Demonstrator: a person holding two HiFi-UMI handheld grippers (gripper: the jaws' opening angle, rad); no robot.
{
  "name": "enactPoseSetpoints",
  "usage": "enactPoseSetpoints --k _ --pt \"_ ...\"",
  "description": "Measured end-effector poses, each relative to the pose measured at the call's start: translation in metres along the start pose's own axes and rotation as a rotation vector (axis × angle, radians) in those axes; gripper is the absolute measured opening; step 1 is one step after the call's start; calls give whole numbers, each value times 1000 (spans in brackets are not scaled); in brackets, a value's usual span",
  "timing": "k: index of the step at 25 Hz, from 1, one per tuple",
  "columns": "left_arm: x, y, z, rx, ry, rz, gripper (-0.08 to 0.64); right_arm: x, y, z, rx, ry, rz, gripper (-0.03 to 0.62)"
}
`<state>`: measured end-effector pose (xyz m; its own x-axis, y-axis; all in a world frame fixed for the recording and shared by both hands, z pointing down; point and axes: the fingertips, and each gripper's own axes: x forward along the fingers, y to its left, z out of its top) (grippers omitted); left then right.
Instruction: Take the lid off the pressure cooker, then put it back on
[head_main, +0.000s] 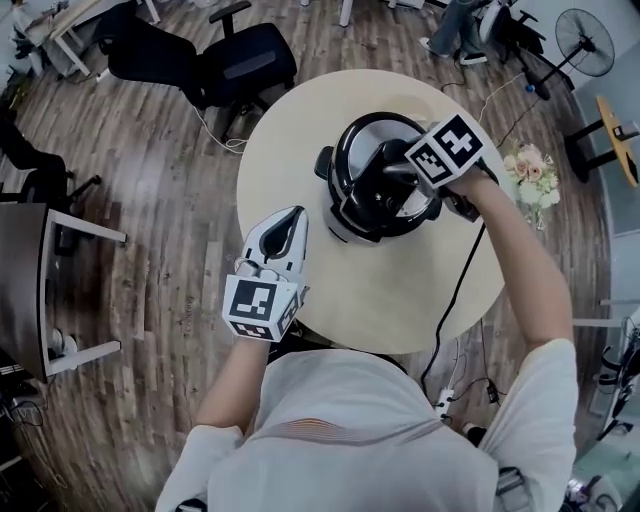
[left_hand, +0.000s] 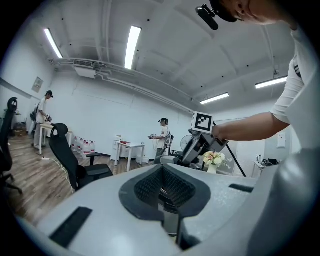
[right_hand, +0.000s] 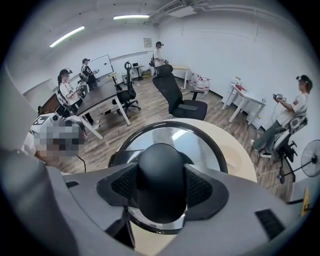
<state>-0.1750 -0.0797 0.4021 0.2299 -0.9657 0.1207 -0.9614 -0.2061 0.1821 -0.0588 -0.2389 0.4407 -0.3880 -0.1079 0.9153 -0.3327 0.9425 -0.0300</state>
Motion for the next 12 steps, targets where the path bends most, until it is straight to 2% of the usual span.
enactPoseSetpoints --k 5,12 --pt "-4 11 -5 -25 -9 14 5 23 -4 4 41 65 10 280" --pt "4 12 -4 -36 -19 -5 5 37 -8 0 85 119 1 279"
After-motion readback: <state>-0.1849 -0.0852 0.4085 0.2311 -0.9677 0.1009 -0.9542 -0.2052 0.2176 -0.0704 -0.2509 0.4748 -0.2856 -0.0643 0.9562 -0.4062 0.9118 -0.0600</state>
